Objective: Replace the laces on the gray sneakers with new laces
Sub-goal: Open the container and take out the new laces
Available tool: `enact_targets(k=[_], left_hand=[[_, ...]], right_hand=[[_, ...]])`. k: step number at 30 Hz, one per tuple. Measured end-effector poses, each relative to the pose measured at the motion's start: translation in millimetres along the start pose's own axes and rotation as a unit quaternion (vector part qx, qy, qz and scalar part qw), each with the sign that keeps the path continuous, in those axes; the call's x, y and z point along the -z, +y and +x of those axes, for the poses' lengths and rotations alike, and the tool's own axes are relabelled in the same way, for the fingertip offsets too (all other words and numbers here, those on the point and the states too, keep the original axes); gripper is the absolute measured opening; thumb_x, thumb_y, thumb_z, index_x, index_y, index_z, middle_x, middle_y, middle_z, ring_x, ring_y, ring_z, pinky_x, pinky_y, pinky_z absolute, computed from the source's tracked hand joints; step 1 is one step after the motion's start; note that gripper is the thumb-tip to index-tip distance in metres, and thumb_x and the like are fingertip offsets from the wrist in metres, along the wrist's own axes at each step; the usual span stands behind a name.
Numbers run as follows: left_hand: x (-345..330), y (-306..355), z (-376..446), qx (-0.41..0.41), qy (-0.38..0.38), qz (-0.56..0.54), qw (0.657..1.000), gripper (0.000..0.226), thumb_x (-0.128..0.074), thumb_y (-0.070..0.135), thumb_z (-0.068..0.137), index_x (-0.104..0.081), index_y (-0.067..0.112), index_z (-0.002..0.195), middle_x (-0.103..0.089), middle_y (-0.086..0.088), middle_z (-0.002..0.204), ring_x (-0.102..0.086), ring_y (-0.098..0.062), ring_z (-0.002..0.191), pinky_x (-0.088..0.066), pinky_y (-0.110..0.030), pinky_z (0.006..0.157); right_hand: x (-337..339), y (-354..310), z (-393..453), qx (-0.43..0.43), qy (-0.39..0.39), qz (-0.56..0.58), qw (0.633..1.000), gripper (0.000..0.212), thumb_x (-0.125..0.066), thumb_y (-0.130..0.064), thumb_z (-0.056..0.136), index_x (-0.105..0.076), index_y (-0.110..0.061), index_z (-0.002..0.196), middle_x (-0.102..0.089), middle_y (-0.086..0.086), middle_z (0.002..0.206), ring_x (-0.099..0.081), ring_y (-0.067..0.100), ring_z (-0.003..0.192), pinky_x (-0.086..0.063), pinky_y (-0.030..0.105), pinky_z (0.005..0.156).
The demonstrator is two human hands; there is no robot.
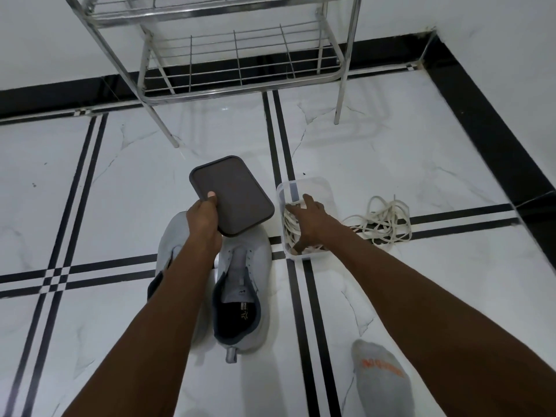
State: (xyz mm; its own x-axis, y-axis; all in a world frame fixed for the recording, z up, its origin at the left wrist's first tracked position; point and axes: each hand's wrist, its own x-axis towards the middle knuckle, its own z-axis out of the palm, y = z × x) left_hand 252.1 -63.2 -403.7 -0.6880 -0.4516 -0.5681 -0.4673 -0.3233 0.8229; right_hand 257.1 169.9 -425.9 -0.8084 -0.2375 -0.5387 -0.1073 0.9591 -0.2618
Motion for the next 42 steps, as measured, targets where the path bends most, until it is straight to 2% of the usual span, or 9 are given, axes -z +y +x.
enact_targets(k=[4, 7, 12, 18, 21, 24, 31, 36, 42], left_hand=[[2, -7, 6, 0.001, -0.002, -0.019, 1.0, 0.022, -0.058, 0.024, 0.104, -0.064, 0.01, 0.118, -0.068, -0.002, 0.109, -0.067, -0.025, 0.108, -0.054, -0.047, 0.101], [3, -9, 7, -0.002, -0.001, -0.022, 1.0, 0.025, -0.057, 0.024, 0.105, -0.063, 0.008, 0.123, -0.068, -0.001, 0.105, -0.066, -0.023, 0.104, -0.054, -0.045, 0.101], [5, -11, 7, 0.001, -0.006, -0.021, 1.0, 0.024, -0.057, 0.026, 0.104, -0.063, 0.011, 0.122, -0.068, -0.003, 0.115, -0.066, -0.024, 0.11, -0.054, -0.046, 0.103], [13, -8, 8, 0.01, -0.005, -0.033, 0.999, 0.021, -0.059, 0.027, 0.103, -0.066, 0.013, 0.117, -0.071, -0.005, 0.12, -0.069, -0.025, 0.109, -0.056, -0.048, 0.099], [20, -4, 12, 0.025, -0.016, -0.053, 0.998, 0.014, -0.059, 0.028, 0.102, -0.067, 0.017, 0.106, -0.072, -0.005, 0.118, -0.07, -0.027, 0.108, -0.055, -0.052, 0.099], [24, -1, 15, 0.029, -0.012, -0.056, 0.998, 0.013, -0.058, 0.029, 0.102, -0.066, 0.019, 0.104, -0.073, -0.004, 0.118, -0.07, -0.027, 0.108, -0.055, -0.053, 0.098], [10, 8, -16, 0.029, -0.025, -0.055, 0.998, 0.011, -0.056, 0.027, 0.105, -0.062, 0.018, 0.103, -0.068, 0.001, 0.105, -0.067, -0.023, 0.108, -0.055, -0.047, 0.101], [5, 9, -28, 0.035, -0.048, -0.045, 0.997, 0.025, -0.054, 0.027, 0.106, -0.063, 0.013, 0.124, -0.07, 0.001, 0.107, -0.068, -0.017, 0.097, -0.057, -0.043, 0.097], [1, 4, -33, 0.039, -0.054, -0.038, 0.997, 0.034, -0.055, 0.028, 0.105, -0.06, 0.01, 0.134, -0.069, -0.001, 0.114, -0.068, -0.021, 0.104, -0.057, -0.045, 0.097]], right_hand=[[-34, 1, 25, 0.005, 0.035, -0.072, 0.997, 0.106, -0.082, -0.058, 0.062, -0.023, -0.033, 0.146, -0.022, 0.015, 0.153, -0.026, 0.042, 0.138, -0.039, 0.057, 0.108], [-38, 2, 23, 0.009, 0.066, -0.039, 0.997, 0.092, -0.086, -0.04, 0.068, -0.037, -0.023, 0.143, -0.03, 0.015, 0.144, -0.042, 0.039, 0.127, -0.047, 0.048, 0.102], [-38, -1, 24, 0.016, 0.103, 0.095, 0.99, 0.019, -0.061, -0.006, 0.092, -0.066, -0.008, 0.11, -0.067, 0.012, 0.11, -0.067, 0.022, 0.086, -0.058, 0.037, 0.084], [-20, 5, 10, 0.016, 0.143, 0.214, 0.966, 0.007, -0.071, -0.003, 0.075, -0.075, -0.001, 0.081, -0.073, 0.014, 0.081, -0.067, 0.023, 0.073, -0.057, 0.037, 0.073], [0, 11, -7, -0.028, 0.115, 0.385, 0.915, 0.014, -0.077, -0.009, 0.076, -0.078, -0.014, 0.089, -0.075, 0.01, 0.085, -0.068, 0.022, 0.076, -0.054, 0.035, 0.074], [25, 9, -32, -0.017, 0.082, 0.539, 0.838, 0.021, -0.073, 0.001, 0.081, -0.077, -0.009, 0.099, -0.072, 0.014, 0.087, -0.066, 0.02, 0.075, -0.052, 0.033, 0.072], [63, 6, -99, 0.077, -0.152, 0.665, 0.727, 0.019, -0.062, -0.001, 0.09, -0.068, -0.001, 0.108, -0.072, 0.015, 0.099, -0.069, 0.024, 0.095, -0.061, 0.029, 0.078], [45, 4, -119, 0.029, -0.254, 0.484, 0.837, 0.024, -0.071, 0.0, 0.086, -0.07, 0.001, 0.11, -0.072, 0.023, 0.109, -0.069, 0.029, 0.096, -0.059, 0.036, 0.086], [-8, -17, -105, -0.067, -0.082, 0.258, 0.96, 0.023, -0.082, -0.011, 0.074, -0.077, -0.006, 0.097, -0.074, 0.012, 0.088, -0.069, 0.027, 0.078, -0.054, 0.033, 0.069]])
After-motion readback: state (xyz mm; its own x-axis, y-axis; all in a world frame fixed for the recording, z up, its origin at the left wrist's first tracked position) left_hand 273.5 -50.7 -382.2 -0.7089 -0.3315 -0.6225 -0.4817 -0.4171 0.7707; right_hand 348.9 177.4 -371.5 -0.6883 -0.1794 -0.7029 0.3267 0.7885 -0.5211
